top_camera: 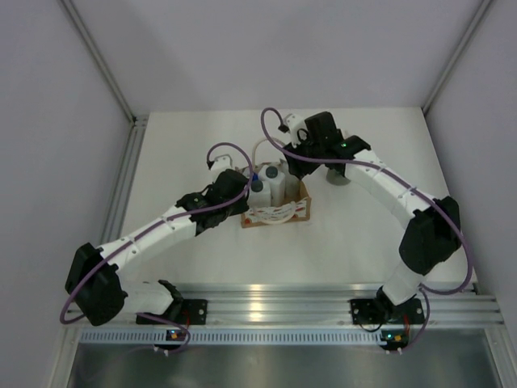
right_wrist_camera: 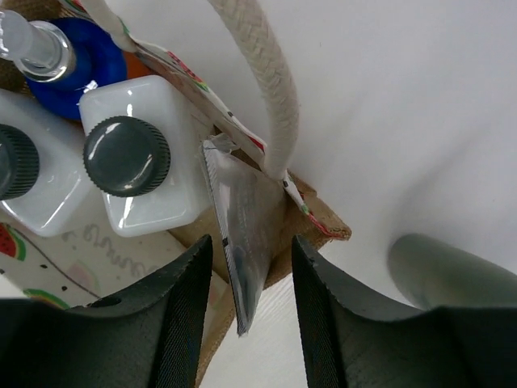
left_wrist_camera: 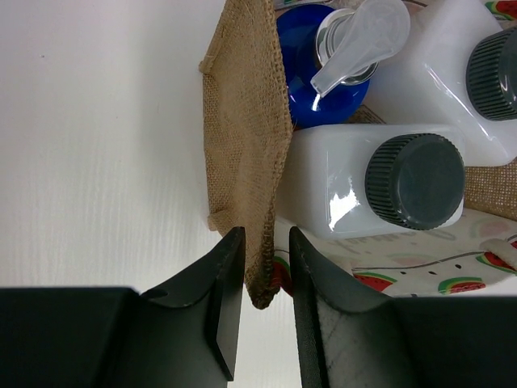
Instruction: Take the personal care products out of the canvas bag
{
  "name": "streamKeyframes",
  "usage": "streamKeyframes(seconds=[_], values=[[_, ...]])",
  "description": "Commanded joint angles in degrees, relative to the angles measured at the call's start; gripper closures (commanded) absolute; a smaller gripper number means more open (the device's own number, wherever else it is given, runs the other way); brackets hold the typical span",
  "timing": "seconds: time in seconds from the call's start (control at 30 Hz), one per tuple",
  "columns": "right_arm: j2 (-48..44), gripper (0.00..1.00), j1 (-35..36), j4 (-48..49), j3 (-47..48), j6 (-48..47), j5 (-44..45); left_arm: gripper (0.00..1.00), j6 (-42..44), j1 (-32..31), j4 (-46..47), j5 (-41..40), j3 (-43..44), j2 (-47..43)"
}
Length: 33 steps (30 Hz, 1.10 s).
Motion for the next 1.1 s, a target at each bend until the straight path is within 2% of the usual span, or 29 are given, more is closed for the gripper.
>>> streamKeyframes(seconds=[0.0, 0.17, 0.23, 0.3, 0.43, 0.6, 0.73, 1.07], values=[[2.11, 0.58, 0.97, -2.74, 2.88, -1.45, 1.1, 0.67, 0.67, 0.12, 0.92, 0.39, 0.43, 0.16], [4.4, 0.62, 1.15, -2.92, 2.8, -2.77, 1.28, 0.67, 1.02, 0.12, 0.92, 0.57, 0.7, -0.02], [5.1, 0.66, 1.15, -2.05, 2.19, -3.38, 0.84, 0.67, 1.37, 0.12, 0.92, 0.84, 0.87, 0.07], [4.93, 0.67, 1.15, 0.67, 0.96, -3.91, -2.13, 0.67, 1.46, 0.12, 1.01, 1.01, 0.87, 0.07], [2.65, 0.63, 1.15, 7.79, -3.96, -3.22, -5.4, 0.67, 1.81, 0.12, 0.92, 1.36, 0.96, 0.34], [4.14, 0.55, 1.15, 9.38, -3.71, -3.12, -4.17, 0.66, 1.99, 0.12, 1.01, 1.71, 0.87, -0.19], [4.41, 0.55, 0.97, 13.58, -6.94, -1.99, -3.99, 0.66, 2.25, 0.12, 0.92, 1.8, 0.7, -0.72], [-3.5, 0.6, 0.09, 29.33, -16.54, 1.89, -4.87, 0.66, 2.69, 0.12, 0.92, 2.33, 0.52, -1.33]])
